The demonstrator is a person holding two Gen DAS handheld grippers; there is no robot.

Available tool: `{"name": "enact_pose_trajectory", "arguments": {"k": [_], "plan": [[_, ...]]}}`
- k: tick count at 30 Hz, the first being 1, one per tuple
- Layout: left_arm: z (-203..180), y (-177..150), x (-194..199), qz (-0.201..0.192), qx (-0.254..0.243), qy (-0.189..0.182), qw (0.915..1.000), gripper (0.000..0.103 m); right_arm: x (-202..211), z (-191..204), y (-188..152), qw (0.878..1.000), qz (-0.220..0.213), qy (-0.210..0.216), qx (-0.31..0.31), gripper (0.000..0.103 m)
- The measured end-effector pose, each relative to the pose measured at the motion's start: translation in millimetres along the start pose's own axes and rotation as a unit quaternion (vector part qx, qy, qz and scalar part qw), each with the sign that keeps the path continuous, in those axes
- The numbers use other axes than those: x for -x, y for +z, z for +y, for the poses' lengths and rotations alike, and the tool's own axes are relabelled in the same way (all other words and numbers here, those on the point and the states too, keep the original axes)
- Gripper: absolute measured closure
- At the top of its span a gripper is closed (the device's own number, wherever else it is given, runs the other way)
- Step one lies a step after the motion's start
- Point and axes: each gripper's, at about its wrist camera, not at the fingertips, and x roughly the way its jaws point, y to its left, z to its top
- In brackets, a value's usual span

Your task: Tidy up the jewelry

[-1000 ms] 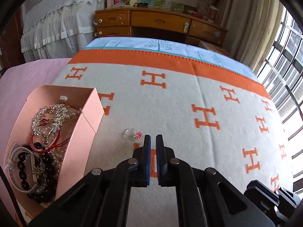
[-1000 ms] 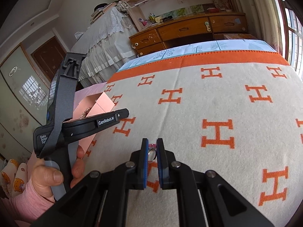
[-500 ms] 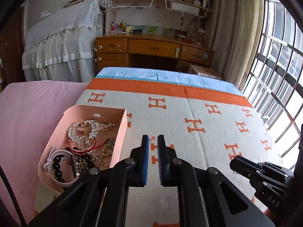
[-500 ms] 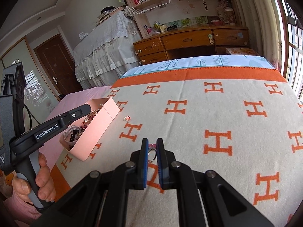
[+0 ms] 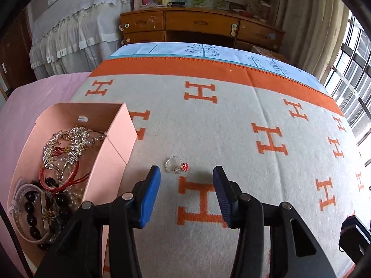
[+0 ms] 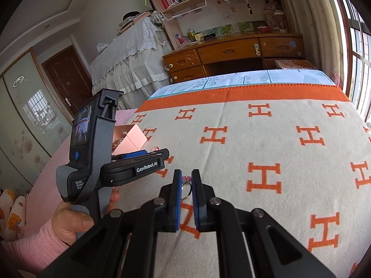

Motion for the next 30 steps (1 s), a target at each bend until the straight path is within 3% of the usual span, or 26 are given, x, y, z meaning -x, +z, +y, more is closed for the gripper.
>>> {"name": "enact_pose_trajectory", "arguments": {"k": [3,5,8,17,25,30], "plan": [[-1.7,2.1,-2.8,-0.008,-0.001,0.005,1.0,0.061,-5.2,-7.8,-0.1,1.0,0.007,0.007,-0.014,0.095],[-2.1,2.4,-2.4,-0.012,-0.002,0.005,0.9999,0.086,-9.0,-13.6,-0.8,1.0,0.012,0.011,-0.023,0.095],[0.2,2.1,-1.9,-0.014,0.001,0.003,0.9999,0.097,-12.6,-20.5,-1.2,0.999,0.015,0.012,-0.033,0.095],[16.5,-3.4,19.6,-0.044,0.027,-0.024,0.9984,0.097,-9.3,-17.8,-0.8,1.0,0.008,0.007,-0.025,0.095],[47.0,-16.2,99.5,-0.105,0.047,-0.057,0.9918,0.097,5.9,17.3,6.5,1.0,-0.009,0.001,0.023,0.095],[81.7,-26.5,140.5,-0.114,0.043,-0.06,0.9907,0.097,12.1,52.4,23.7,0.998,-0.012,0.045,0.045,0.095]]}}
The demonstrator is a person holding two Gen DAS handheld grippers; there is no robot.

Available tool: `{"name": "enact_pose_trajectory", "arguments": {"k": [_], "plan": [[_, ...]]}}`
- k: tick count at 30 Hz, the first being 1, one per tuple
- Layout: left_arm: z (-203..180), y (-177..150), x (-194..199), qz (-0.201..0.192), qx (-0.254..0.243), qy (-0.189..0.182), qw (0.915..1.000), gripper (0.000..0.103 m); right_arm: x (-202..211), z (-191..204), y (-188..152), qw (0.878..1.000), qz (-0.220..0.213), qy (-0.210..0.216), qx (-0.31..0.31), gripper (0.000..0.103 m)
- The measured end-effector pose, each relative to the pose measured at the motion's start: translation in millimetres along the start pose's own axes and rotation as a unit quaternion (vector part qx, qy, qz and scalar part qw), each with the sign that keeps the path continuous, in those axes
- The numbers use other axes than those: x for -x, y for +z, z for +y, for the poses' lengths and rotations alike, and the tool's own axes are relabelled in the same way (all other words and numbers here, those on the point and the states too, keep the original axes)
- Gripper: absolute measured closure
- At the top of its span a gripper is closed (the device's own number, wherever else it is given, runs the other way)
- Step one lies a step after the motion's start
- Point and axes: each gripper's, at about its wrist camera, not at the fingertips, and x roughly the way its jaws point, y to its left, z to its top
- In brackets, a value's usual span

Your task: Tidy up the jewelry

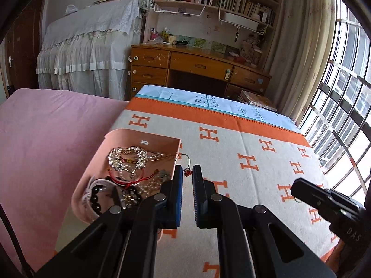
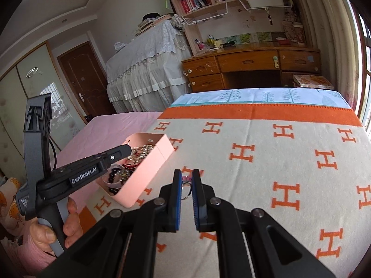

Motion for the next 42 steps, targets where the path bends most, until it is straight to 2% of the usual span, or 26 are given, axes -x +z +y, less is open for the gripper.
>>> {"name": "enact_pose_trajectory", "arguments": {"k": [5,10,14,17,21,23,27,36,39,42], "plan": [[39.8,-5.4,24.1,0.003,0.025,-0.026,0.9993,0.097,-18.0,36.1,31.2,0.997,0.015,0.07,-0.008,0.095],[72.8,-14.3,26.0,0.022,0.056,-0.06,0.9964,0.097,-64.6,68.9,45.7,0.991,0.07,0.107,-0.029,0.095],[86.3,-21.2,22.3,0.035,0.068,-0.071,0.9945,0.097,-105.4,82.1,41.3,0.983,0.131,0.112,-0.056,0.095],[88.4,-23.2,18.9,0.04,0.064,-0.075,0.9943,0.097,-123.9,86.7,35.1,0.98,0.163,0.096,-0.066,0.094],[90.1,-25.2,18.4,0.039,0.061,-0.082,0.994,0.097,-135.3,85.9,30.3,0.974,0.19,0.087,-0.088,0.094],[91.6,-25.0,17.2,0.039,0.062,-0.085,0.9937,0.097,-137.9,86.8,29.3,0.972,0.198,0.088,-0.09,0.09],[92.5,-25.7,17.9,0.04,0.062,-0.09,0.9933,0.097,-136.9,88.2,28.3,0.974,0.195,0.077,-0.09,0.076],[78.6,-29.5,11.8,0.052,0.033,-0.095,0.9936,0.097,-112.7,84.0,29.8,0.983,0.153,0.058,-0.085,0.075],[69.7,-29.9,11.2,0.053,0.015,-0.087,0.9947,0.091,-103.1,80.2,28.8,0.985,0.139,0.046,-0.086,0.075],[62.8,-28.5,14.1,0.045,0.002,-0.077,0.996,0.077,-92.6,74.4,26.8,0.987,0.128,0.037,-0.09,0.075]]}}
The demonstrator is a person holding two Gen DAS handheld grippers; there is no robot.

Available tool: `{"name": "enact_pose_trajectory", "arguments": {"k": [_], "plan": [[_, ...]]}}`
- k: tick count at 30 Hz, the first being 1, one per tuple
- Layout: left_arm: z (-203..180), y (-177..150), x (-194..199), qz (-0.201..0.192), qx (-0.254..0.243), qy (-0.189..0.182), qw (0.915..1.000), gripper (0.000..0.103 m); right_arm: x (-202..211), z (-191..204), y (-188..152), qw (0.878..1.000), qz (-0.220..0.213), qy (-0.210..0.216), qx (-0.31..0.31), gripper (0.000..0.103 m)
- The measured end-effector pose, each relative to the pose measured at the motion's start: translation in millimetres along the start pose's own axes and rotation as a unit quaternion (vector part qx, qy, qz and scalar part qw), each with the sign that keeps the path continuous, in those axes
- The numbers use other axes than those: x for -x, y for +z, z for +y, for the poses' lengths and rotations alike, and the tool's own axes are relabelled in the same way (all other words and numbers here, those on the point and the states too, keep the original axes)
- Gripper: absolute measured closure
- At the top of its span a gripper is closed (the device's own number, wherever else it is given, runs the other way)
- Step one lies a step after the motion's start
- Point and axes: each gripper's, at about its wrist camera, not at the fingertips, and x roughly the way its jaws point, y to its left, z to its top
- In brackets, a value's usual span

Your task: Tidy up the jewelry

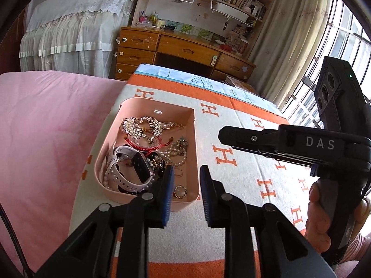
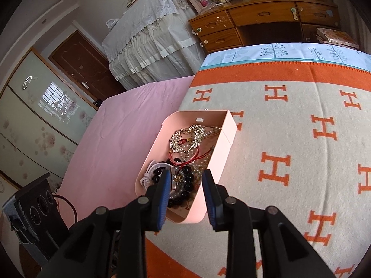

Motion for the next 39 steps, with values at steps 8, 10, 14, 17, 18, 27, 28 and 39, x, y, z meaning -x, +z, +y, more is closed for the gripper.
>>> {"name": "enact_pose_trajectory", "arguments": {"k": [8,10,14,17,18,27,28,39], "plan": [[-18.5,3.1,15.7,-0.021,-0.02,0.022,0.9994,0.031,33.0,-16.9,-13.3,0.998,-0.034,-0.049,0.006,0.075],[-25.2,3.8,22.0,-0.023,-0.024,0.03,0.999,0.021,43.4,-19.8,-19.2,0.997,-0.039,-0.069,0.013,0.075],[-43.3,7.2,38.0,-0.037,-0.04,0.045,0.9975,0.013,69.1,-18.9,-30.6,0.993,-0.05,-0.1,0.035,0.075],[-59.1,12.7,49.6,-0.042,-0.05,0.063,0.9959,0.001,91.9,-13.9,-39.1,0.988,-0.069,-0.13,0.054,0.069],[-64.3,15.1,54.2,-0.047,-0.051,0.07,0.9951,0.001,101.1,-12.9,-41.6,0.986,-0.076,-0.138,0.057,0.062],[-115.7,39.7,90.1,-0.059,-0.068,0.08,0.9926,0.001,181.4,8.1,-48.1,0.971,-0.153,-0.176,0.056,0.037],[-120.4,41.5,93.6,-0.062,-0.07,0.076,0.9927,0.001,188.9,9.0,-47.8,0.97,-0.159,-0.175,0.051,0.036],[-149.6,49.3,106.4,-0.072,-0.075,0.087,0.9907,0.001,218.1,7.6,-52.6,0.966,-0.184,-0.182,0.028,0.03]]}}
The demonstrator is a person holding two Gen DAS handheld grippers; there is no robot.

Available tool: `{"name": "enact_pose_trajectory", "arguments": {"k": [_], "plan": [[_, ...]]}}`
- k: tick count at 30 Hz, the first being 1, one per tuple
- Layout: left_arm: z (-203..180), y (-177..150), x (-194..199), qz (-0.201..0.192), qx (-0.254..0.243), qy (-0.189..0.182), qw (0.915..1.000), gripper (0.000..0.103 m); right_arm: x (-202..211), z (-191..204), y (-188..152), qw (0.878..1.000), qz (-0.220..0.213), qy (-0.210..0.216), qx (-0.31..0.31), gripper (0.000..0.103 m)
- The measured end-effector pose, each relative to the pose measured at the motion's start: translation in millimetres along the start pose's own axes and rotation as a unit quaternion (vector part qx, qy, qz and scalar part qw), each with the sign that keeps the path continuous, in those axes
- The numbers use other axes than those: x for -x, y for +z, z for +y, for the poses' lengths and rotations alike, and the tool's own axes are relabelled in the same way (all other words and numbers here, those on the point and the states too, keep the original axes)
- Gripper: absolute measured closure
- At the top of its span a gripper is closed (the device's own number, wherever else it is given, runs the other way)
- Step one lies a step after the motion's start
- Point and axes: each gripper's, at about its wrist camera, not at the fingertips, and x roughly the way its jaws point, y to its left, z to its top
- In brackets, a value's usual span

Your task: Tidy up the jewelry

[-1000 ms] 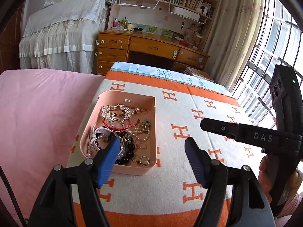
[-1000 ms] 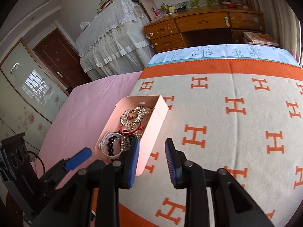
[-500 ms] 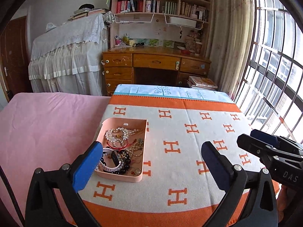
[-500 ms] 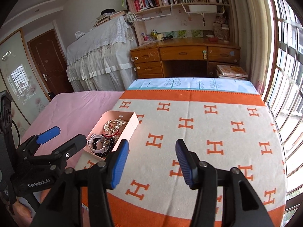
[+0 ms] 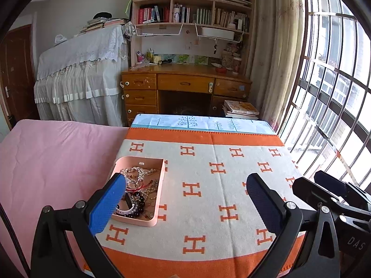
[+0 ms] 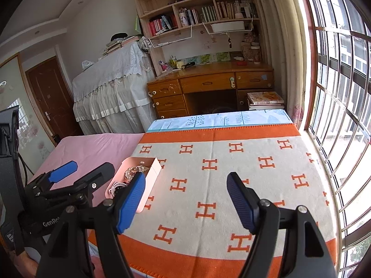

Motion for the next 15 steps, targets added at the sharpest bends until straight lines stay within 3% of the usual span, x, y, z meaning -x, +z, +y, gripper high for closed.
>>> {"name": "enact_pose_trajectory", "arguments": {"k": [15], "plan": [[-10.6,0.7,-5.4,0.005,-0.013,0.015,0.9998,0.001,-0.7,-4.2,-5.3,1.0,-0.005,-0.02,0.008,0.03]]}}
